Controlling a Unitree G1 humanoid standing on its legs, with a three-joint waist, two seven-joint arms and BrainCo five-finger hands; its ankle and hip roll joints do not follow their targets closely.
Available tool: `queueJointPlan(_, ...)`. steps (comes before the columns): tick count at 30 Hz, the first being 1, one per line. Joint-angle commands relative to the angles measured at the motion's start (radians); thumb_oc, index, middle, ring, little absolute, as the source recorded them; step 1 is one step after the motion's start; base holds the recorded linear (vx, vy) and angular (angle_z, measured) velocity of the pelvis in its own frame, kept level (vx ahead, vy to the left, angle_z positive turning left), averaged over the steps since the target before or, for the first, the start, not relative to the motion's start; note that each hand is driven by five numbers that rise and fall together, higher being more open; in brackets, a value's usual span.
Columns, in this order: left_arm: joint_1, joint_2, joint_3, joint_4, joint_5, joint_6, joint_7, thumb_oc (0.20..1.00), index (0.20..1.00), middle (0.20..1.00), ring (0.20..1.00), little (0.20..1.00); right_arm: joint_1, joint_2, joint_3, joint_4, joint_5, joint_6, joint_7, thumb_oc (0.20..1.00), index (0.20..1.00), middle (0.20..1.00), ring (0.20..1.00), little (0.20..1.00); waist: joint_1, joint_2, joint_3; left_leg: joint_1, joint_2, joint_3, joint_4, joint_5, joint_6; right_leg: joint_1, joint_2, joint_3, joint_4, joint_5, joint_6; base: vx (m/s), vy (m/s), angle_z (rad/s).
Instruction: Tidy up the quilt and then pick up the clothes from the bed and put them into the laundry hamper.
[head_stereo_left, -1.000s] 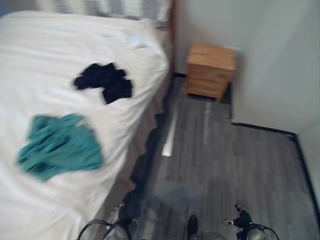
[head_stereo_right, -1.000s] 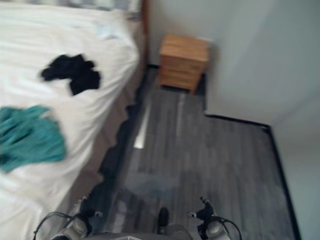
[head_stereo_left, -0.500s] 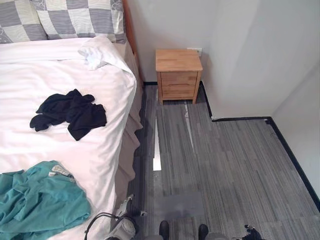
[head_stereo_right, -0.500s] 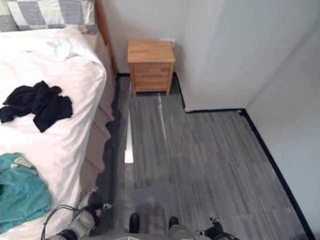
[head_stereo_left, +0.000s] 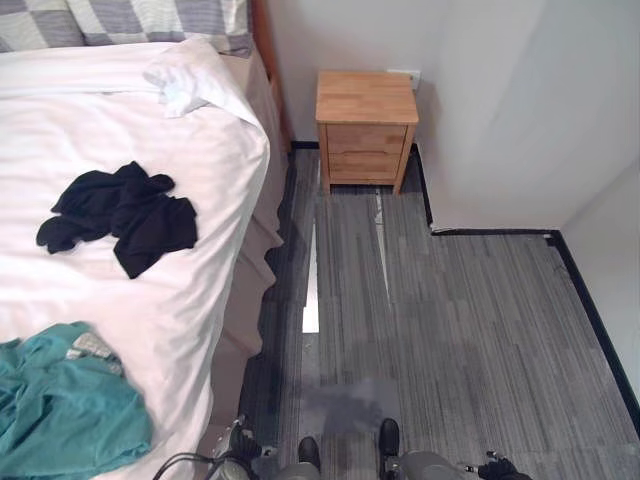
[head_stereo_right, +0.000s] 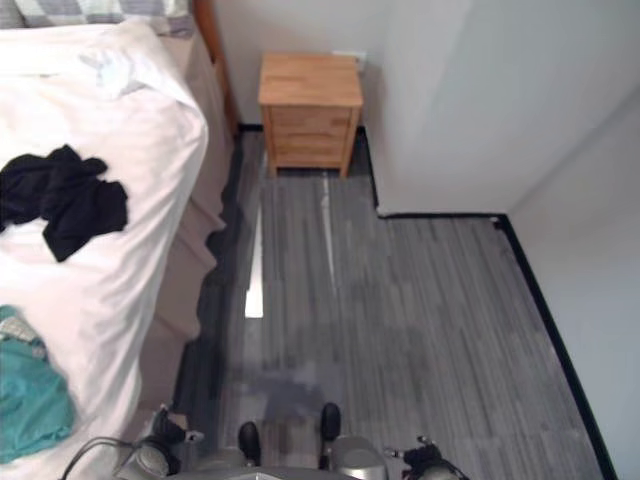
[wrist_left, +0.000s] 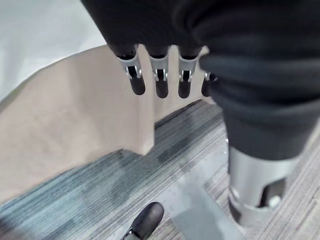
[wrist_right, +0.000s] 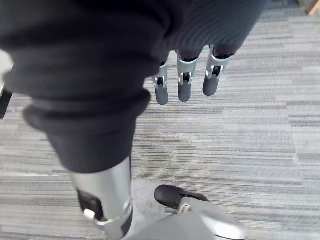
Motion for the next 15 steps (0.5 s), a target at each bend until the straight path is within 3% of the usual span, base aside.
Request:
queueJointPlan(1,-0.099,-0.002,-0.046,-0.002,-0.007,-0.022,0.018,1.000,1.000,1.000,1.000,1.000,-0.083,-0.076,-0.023,-0.021,0.059,-0.027,-0.021,1.000,1.000,1.000,1.000,1.000,0.030,0.006,0.065,-0.167,0.048,-0.026,0.426,0.062,0.005,0.031,-0.027,0.013,0.139,-0.176,0.059,0.03,-0.144,-0.01)
queueJointPlan(2,-0.099,-0.002,-0.046,-0.002,-0.007,-0.022,0.018,1.000,1.000,1.000,1.000,1.000,-0.083,-0.076,-0.023,-0.021,0.059,-0.027,-0.021,1.000,1.000,1.000,1.000,1.000,0.029,0.006,0.064,-0.168,0.048,-0.027,0.427,0.061,0.005,0.030,-0.026,0.013,0.139,-0.176,0.059,0.12,-0.125,-0.17)
queueJointPlan(4,-0.094,-0.010,-0.032,0.029,-0.016,-0.018,0.026,1.000,1.000,1.000,1.000,1.000,-0.098,-0.084,0.006,-0.027,0.049,-0.023,-0.007,1.000,1.000,1.000,1.000,1.000,0.057,-0.001,0.070,-0.246,-0.017,-0.038,0.384,0.006,0.032,0.080,-0.015,0.053,0.108,-0.203,0.058,0.33,-0.048,-0.35)
queueJointPlan(5,-0.094,-0.010,-0.031,0.029,-0.016,-0.018,0.026,1.000,1.000,1.000,1.000,1.000,-0.099,-0.083,0.006,-0.027,0.049,-0.023,-0.007,1.000,1.000,1.000,1.000,1.000,0.058,-0.002,0.068,-0.246,-0.018,-0.037,0.379,0.009,0.032,0.078,-0.016,0.054,0.107,-0.202,0.058,0.48,0.035,-0.24)
queueJointPlan(6,-0.082,-0.017,-0.018,0.032,-0.024,-0.020,0.027,1.000,1.000,1.000,1.000,1.000,-0.099,-0.086,0.012,-0.034,0.043,-0.024,0.001,1.000,1.000,1.000,1.000,1.000,0.074,0.002,0.052,-0.266,-0.048,-0.015,0.262,0.004,0.045,0.103,-0.007,0.070,0.084,-0.218,0.066,0.41,0.046,-0.38)
queueJointPlan(9,-0.070,-0.028,-0.009,0.034,-0.015,-0.023,0.022,1.000,1.000,1.000,1.000,1.000,-0.102,-0.091,0.015,-0.038,0.033,-0.029,0.002,1.000,1.000,1.000,1.000,1.000,0.098,0.018,0.038,-0.292,-0.065,0.083,0.066,0.087,0.032,0.157,0.019,0.070,0.056,-0.248,0.073,0.50,0.060,-0.54)
queueJointPlan(11,-0.065,-0.031,-0.004,0.040,-0.007,-0.019,0.017,1.000,1.000,1.000,1.000,1.000,-0.102,-0.089,0.011,-0.030,0.018,-0.026,0.003,1.000,1.000,1.000,1.000,1.000,0.107,0.016,0.028,-0.299,-0.062,0.160,-0.004,0.095,0.034,0.191,0.031,0.069,0.055,-0.273,0.077,0.53,0.080,-0.12)
queueJointPlan(12,-0.058,-0.028,0.003,0.039,-0.007,-0.016,0.011,1.000,1.000,1.000,1.000,1.000,-0.099,-0.084,0.011,-0.024,0.007,-0.025,0.009,1.000,1.000,1.000,1.000,1.000,0.116,0.011,0.017,-0.286,-0.054,0.195,-0.021,0.102,0.041,0.208,0.038,0.064,0.065,-0.288,0.079,0.61,0.093,-0.03)
queueJointPlan(14,-0.045,-0.026,0.014,0.043,-0.008,-0.011,0.006,1.000,1.000,1.000,1.000,1.000,-0.097,-0.079,0.012,-0.014,-0.008,-0.018,0.014,1.000,1.000,1.000,1.000,1.000,0.124,0.003,0.008,-0.272,-0.055,0.201,-0.019,0.102,0.058,0.219,0.044,0.069,0.085,-0.301,0.081,0.52,0.045,-0.10)
queueJointPlan(15,-0.039,-0.014,0.021,0.046,-0.004,-0.007,0.002,1.000,1.000,1.000,1.000,1.000,-0.089,-0.058,0.015,-0.002,-0.018,-0.025,0.011,1.000,1.000,1.000,1.000,1.000,0.151,-0.050,-0.004,-0.264,-0.080,0.180,0.018,0.079,0.097,0.208,0.040,0.055,0.221,-0.279,0.117,0.54,0.005,-0.36)
